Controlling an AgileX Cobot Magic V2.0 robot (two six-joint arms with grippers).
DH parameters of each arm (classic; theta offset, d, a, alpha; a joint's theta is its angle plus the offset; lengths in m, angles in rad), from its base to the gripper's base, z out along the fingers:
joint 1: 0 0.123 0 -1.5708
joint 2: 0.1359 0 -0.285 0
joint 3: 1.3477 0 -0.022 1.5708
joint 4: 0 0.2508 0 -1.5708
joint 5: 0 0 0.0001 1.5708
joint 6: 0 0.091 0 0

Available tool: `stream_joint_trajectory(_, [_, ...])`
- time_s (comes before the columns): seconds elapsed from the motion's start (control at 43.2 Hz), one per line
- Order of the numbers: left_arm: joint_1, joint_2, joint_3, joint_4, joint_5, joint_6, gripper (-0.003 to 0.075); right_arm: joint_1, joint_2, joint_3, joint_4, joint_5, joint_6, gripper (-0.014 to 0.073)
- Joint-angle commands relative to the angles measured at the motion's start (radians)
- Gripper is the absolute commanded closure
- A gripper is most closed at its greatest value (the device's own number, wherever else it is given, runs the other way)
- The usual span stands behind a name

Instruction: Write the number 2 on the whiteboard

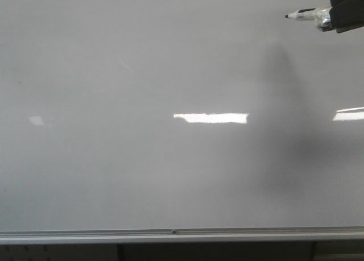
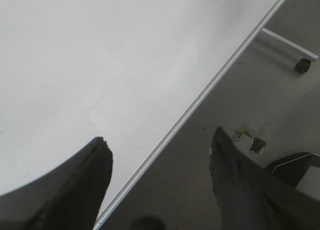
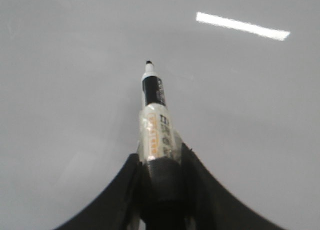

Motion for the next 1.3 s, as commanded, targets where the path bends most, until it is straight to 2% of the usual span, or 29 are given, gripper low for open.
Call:
stream_joint_trajectory(0.0, [0.005, -0.010, -0.027, -0.022, -0.061, -0.013, 0.0300, 0.002, 0.022, -0.059, 0.006, -0.101, -0.009, 0.0595])
stream_joint_trajectory(0.139, [0.005, -0.010, -0.027, -0.022, -0.061, -0.013, 0.0300, 0.002, 0.061, -0.064, 0.005, -0.154, -0.011, 0.0595])
stream_joint_trajectory(0.416, [0.005, -0.010, -0.027, -0.022, -0.061, -0.013, 0.0300, -0.004, 0.114, -0.064, 0.005, -0.173, -0.035, 0.0595])
stream_joint_trajectory(0.555, [0.005, -0.010, -0.027, -0.022, -0.061, -0.013, 0.0300, -0.049, 0.113, -0.064, 0.005, -0.121, -0.067, 0.0595])
stream_joint_trajectory(0.671, [0.005, -0.010, -0.027, -0.022, -0.061, -0.013, 0.0300, -0.103, 0.113, -0.064, 0.005, 0.005, -0.067, 0.0595])
stream_joint_trajectory(0.763, [0.005, -0.010, -0.027, -0.022, -0.061, -0.013, 0.0300, -0.102, 0.119, -0.064, 0.005, 0.077, -0.067, 0.0595])
stream_joint_trajectory(1.064, [0.005, -0.010, -0.027, -0.022, -0.061, -0.013, 0.0300, -0.047, 0.173, -0.064, 0.005, 0.079, -0.067, 0.0595])
stream_joint_trajectory(1.272, [0.005, -0.010, -0.027, -0.020, -0.061, -0.013, 0.0300, -0.113, 0.172, -0.064, 0.005, 0.100, -0.067, 0.0595])
